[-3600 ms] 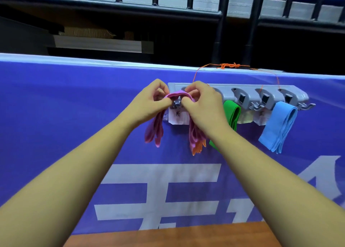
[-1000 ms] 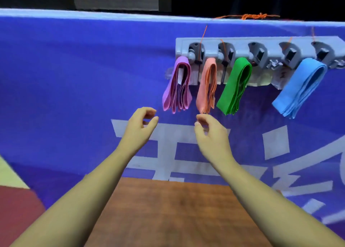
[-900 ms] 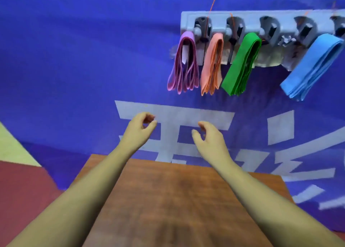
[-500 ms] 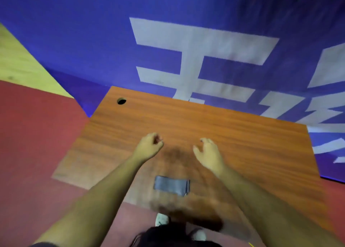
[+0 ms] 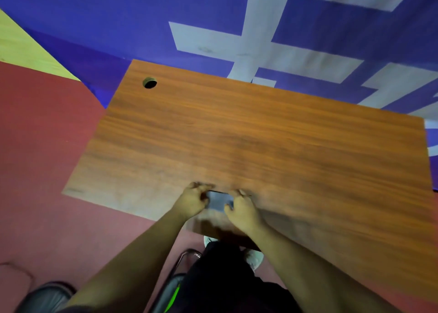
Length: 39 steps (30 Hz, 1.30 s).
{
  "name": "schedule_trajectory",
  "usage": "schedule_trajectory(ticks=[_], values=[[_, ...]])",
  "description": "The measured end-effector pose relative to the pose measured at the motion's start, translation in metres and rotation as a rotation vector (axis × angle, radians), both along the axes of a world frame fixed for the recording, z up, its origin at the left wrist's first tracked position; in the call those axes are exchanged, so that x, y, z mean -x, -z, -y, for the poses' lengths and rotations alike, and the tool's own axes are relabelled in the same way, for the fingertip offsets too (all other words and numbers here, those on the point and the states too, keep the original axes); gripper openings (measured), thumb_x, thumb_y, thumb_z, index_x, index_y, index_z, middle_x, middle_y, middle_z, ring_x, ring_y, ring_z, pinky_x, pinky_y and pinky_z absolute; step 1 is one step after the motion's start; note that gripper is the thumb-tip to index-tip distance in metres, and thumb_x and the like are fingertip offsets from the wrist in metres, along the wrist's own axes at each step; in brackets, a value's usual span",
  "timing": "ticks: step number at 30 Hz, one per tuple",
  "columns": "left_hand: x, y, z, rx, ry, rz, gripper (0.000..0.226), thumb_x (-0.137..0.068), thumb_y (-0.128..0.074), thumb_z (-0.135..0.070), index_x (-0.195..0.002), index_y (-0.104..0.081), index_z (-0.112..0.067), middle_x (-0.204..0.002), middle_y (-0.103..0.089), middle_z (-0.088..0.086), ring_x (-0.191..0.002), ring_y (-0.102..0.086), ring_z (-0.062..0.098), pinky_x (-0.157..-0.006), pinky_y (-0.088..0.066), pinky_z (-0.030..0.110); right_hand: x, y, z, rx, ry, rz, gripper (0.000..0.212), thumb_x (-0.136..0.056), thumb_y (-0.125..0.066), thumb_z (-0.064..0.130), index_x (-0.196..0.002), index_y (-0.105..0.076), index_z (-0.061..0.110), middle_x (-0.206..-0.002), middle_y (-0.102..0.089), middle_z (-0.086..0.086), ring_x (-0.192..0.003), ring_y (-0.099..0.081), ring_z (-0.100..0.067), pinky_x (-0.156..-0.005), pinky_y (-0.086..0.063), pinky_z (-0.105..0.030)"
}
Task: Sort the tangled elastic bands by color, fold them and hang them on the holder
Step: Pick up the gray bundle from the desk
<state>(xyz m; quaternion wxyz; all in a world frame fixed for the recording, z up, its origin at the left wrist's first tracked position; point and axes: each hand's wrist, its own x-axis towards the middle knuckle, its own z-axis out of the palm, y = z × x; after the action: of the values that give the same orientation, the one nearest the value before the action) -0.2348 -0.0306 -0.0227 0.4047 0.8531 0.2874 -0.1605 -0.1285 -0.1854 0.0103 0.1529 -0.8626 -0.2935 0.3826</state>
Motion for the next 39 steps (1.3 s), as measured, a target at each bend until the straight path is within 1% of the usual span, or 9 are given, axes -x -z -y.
schedule_trajectory(ticks=[3,8,16,19,24,26,29,32,39], values=[[0.001,0.017,-0.006,0.003,0.008,0.011,0.047,-0.077,-0.061,-0.011,-0.124,-0.067,-0.010,-0.112,-0.057,0.021,-0.107,-0.056,0.034,-0.101,-0.032,0.016,0.007,0.011,-0.010,0.011,-0.014,0.021,0.046,-0.088,-0.054,0.023,-0.133,-0.052,0.010,-0.131,-0.049,-0.016,-0.128,-0.044,-0.032,-0.104,-0.035,-0.034],[0.000,0.036,-0.019,0.058,0.076,0.074,0.047,-0.063,-0.054,-0.024,-0.104,-0.072,-0.009,-0.097,-0.052,0.006,-0.097,-0.056,0.027,-0.089,-0.038,0.013,0.008,0.026,-0.020,0.084,-0.052,0.030,0.056,-0.090,-0.053,0.032,-0.145,-0.042,0.035,-0.139,-0.035,-0.012,-0.138,-0.029,-0.029,-0.109,-0.033,-0.036],[-0.008,0.031,-0.027,0.130,0.256,0.071,0.040,-0.064,-0.058,-0.019,-0.102,-0.066,-0.012,-0.105,-0.047,0.006,-0.109,-0.046,0.027,-0.098,-0.041,0.033,0.003,0.026,-0.021,-0.102,-0.052,0.170,0.018,-0.085,-0.066,0.040,-0.097,-0.071,0.027,-0.111,-0.050,0.000,-0.111,-0.042,-0.024,-0.096,-0.032,-0.034],[-0.015,0.012,-0.031,0.174,0.279,0.115,0.033,-0.073,-0.067,-0.019,-0.106,-0.065,-0.021,-0.107,-0.048,0.007,-0.112,-0.040,0.020,-0.103,-0.035,0.030,-0.014,0.003,-0.027,-0.144,-0.038,-0.011,0.008,-0.087,-0.068,0.027,-0.087,-0.070,0.020,-0.097,-0.060,0.001,-0.103,-0.051,-0.025,-0.092,-0.040,-0.037],[-0.046,-0.060,-0.036,0.334,0.298,0.159,0.032,-0.073,-0.064,-0.041,-0.102,-0.057,-0.053,-0.122,-0.045,-0.010,-0.124,-0.042,0.012,-0.107,-0.031,0.020,-0.062,-0.059,-0.018,-0.256,0.061,-0.244,0.013,-0.092,-0.063,0.016,-0.080,-0.061,0.021,-0.073,-0.059,0.004,-0.069,-0.053,-0.013,-0.068,-0.044,-0.029],[-0.064,-0.096,-0.034,0.378,0.321,0.226,0.034,-0.079,-0.072,-0.031,-0.109,-0.057,-0.040,-0.127,-0.047,-0.003,-0.122,-0.045,0.007,-0.102,-0.032,0.012,-0.083,-0.090,-0.014,-0.345,0.082,-0.281,0.019,-0.092,-0.062,0.014,-0.075,-0.058,0.023,-0.067,-0.052,0.003,-0.063,-0.044,-0.008,-0.061,-0.036,-0.027],[-0.092,-0.154,-0.027,0.457,0.332,0.297,0.047,-0.079,-0.079,-0.021,-0.117,-0.053,-0.021,-0.115,-0.057,0.001,-0.103,-0.055,0.007,-0.090,-0.044,0.025,-0.113,-0.143,-0.004,-0.479,0.142,-0.282,0.013,-0.085,-0.062,0.024,-0.073,-0.057,0.023,-0.070,-0.049,-0.001,-0.065,-0.040,-0.008,-0.060,-0.030,-0.026],[-0.121,-0.209,-0.017,0.366,0.356,0.395,0.050,-0.078,-0.082,-0.024,-0.117,-0.051,-0.026,-0.110,-0.061,-0.005,-0.097,-0.061,0.014,-0.081,-0.053,0.033,-0.142,-0.192,0.011,-0.632,0.240,-0.353,0.020,-0.094,-0.057,0.010,-0.075,-0.057,0.015,-0.069,-0.053,0.002,-0.061,-0.045,-0.004,-0.059,-0.034,-0.021],[-0.199,-0.325,0.026,0.224,0.281,0.738,0.052,-0.070,-0.074,-0.045,-0.115,-0.054,-0.030,-0.108,-0.061,-0.007,-0.104,-0.060,0.013,-0.098,-0.047,0.032,-0.199,-0.296,0.057,-0.963,0.464,-0.386,0.021,-0.094,-0.054,0.006,-0.074,-0.060,0.011,-0.072,-0.059,-0.006,-0.067,-0.053,-0.017,-0.068,-0.040,-0.031]])
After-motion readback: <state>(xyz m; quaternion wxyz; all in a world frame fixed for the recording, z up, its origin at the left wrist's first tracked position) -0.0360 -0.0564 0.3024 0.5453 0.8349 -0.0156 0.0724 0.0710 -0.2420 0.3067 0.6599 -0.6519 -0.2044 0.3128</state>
